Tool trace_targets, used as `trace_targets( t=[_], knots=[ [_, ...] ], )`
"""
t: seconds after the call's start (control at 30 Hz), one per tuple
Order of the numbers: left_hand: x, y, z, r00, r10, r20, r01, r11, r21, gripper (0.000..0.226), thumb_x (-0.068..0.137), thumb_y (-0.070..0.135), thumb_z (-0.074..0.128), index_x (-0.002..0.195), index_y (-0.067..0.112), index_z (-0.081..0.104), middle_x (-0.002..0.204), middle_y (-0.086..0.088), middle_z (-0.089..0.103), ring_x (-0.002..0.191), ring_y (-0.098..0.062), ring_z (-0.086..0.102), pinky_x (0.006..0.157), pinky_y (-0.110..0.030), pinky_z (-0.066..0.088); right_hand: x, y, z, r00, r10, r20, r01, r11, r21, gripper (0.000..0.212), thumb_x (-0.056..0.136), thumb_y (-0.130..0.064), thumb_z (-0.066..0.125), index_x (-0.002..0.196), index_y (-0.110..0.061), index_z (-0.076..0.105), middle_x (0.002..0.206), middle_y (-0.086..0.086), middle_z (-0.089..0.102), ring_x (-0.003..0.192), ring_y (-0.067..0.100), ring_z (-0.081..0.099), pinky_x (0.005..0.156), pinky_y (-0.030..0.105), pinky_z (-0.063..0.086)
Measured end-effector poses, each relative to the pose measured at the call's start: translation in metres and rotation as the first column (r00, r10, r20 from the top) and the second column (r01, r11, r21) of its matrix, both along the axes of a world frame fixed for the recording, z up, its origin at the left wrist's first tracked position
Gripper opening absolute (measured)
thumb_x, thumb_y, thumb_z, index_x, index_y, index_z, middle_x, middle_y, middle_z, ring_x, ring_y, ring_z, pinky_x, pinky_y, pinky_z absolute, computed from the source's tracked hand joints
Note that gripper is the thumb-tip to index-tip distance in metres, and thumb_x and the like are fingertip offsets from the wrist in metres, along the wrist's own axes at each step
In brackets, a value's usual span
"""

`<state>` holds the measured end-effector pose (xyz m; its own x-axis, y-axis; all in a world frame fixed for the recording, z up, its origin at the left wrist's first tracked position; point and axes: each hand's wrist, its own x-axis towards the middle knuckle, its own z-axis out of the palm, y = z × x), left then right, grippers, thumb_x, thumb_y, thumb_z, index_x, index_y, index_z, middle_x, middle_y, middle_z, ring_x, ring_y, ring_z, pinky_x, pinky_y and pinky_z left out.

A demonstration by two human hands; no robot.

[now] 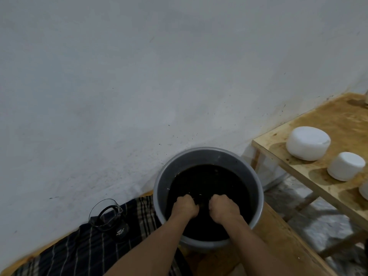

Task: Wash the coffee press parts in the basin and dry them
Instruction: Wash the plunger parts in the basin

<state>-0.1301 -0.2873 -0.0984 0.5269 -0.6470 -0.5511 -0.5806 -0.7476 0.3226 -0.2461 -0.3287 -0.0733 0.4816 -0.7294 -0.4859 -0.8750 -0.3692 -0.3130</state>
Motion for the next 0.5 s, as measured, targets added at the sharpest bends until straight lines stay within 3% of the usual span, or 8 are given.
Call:
trace_targets(
  t=[0.07, 0.17, 0.27, 0.37, 0.5],
  knots=[
    [0.0, 0.005, -0.001, 0.997, -0.049, 0.051, 0.042, 0.991, 0.124, 0.036, 0.098, 0.033, 0.045, 0.118, 0.006, 0.059, 0.12, -0.011, 0.061, 0.107, -0.025, 0.061, 0.088, -0.033, 0.051, 0.0, 0.002, 0.002, 0.999, 0.031, -0.039, -0.033, 0.998, -0.053, 0.023, 0.093, -0.019, 0.054, 0.114, -0.014, 0.061, 0.114, 0.01, 0.064, 0.106, 0.026, 0.061, 0.097, 0.041, 0.046],
    [-0.004, 0.007, 0.001, 0.992, -0.096, 0.076, 0.082, 0.982, 0.171, 0.032, 0.099, 0.026, 0.042, 0.119, 0.007, 0.059, 0.121, -0.012, 0.061, 0.108, -0.025, 0.061, 0.09, -0.034, 0.05, -0.001, 0.006, 0.004, 0.993, 0.086, -0.084, -0.09, 0.995, -0.05, 0.024, 0.092, -0.016, 0.053, 0.115, -0.015, 0.06, 0.118, 0.01, 0.061, 0.116, 0.031, 0.056, 0.109, 0.054, 0.033],
    [-0.005, 0.002, 0.001, 1.0, -0.023, -0.02, 0.024, 0.998, 0.058, 0.03, 0.1, 0.015, 0.041, 0.122, 0.004, 0.057, 0.115, -0.012, 0.059, 0.109, -0.025, 0.059, 0.091, -0.031, 0.049, -0.003, 0.007, 0.011, 0.99, 0.107, -0.089, -0.113, 0.992, -0.059, 0.023, 0.091, -0.017, 0.054, 0.113, -0.014, 0.059, 0.116, 0.011, 0.061, 0.112, 0.031, 0.057, 0.106, 0.058, 0.035],
    [0.0, -0.003, 0.002, 0.984, 0.109, -0.137, -0.116, 0.992, -0.045, 0.032, 0.099, 0.019, 0.042, 0.119, 0.001, 0.061, 0.109, -0.013, 0.061, 0.093, -0.023, 0.057, 0.093, -0.033, 0.051, 0.0, 0.005, 0.028, 0.985, 0.13, -0.117, -0.146, 0.98, -0.137, 0.027, 0.091, -0.014, 0.053, 0.117, -0.011, 0.058, 0.117, 0.011, 0.061, 0.111, 0.032, 0.058, 0.103, 0.057, 0.038],
    [-0.002, -0.005, 0.001, 0.999, 0.01, -0.05, -0.003, 0.99, 0.139, 0.04, 0.1, 0.032, 0.043, 0.129, 0.007, 0.054, 0.131, -0.013, 0.056, 0.116, -0.026, 0.056, 0.097, -0.031, 0.044, 0.009, 0.001, 0.046, 0.955, 0.173, -0.239, -0.222, 0.955, -0.197, 0.033, 0.091, -0.011, 0.053, 0.124, -0.01, 0.055, 0.122, 0.012, 0.059, 0.113, 0.033, 0.058, 0.101, 0.054, 0.039]
  ],
)
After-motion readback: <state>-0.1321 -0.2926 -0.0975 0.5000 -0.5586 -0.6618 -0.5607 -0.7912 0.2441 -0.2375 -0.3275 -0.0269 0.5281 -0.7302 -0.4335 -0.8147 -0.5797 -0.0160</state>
